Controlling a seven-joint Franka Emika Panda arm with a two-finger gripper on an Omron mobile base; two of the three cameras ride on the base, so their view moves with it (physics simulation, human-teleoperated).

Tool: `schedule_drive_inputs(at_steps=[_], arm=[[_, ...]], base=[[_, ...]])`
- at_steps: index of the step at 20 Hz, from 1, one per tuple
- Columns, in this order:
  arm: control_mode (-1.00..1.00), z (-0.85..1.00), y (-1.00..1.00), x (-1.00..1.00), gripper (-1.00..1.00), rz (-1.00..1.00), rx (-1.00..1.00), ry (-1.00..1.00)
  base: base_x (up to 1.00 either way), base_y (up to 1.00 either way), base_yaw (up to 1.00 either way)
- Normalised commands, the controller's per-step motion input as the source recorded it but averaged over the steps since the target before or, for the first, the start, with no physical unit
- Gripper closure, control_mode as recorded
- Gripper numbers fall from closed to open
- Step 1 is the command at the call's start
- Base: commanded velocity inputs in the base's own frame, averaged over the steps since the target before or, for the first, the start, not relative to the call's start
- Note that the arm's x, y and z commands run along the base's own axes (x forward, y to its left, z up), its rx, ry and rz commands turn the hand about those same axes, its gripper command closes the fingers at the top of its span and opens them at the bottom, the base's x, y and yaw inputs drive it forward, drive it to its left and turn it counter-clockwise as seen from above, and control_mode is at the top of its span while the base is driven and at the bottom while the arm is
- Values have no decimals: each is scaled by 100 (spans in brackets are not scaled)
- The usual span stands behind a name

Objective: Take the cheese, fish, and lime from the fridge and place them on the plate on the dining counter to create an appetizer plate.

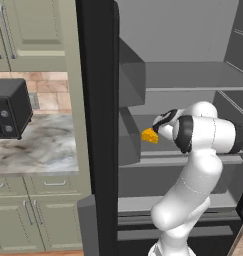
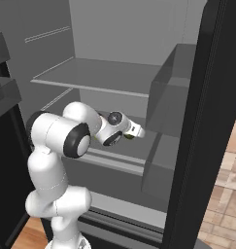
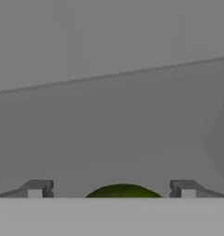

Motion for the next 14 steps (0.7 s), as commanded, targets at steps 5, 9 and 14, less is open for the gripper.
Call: schedule_drive_inputs(at_steps=[5, 9, 14], arm=[[-100, -99, -11, -23, -100, -3, 0, 3], [-100, -100, -23, -89, -100, -4, 0, 3], [-100, -83, -13, -88, -100, -3, 0, 3]], base=[[0, 0, 0], [0, 0, 0], [0, 0, 0]])
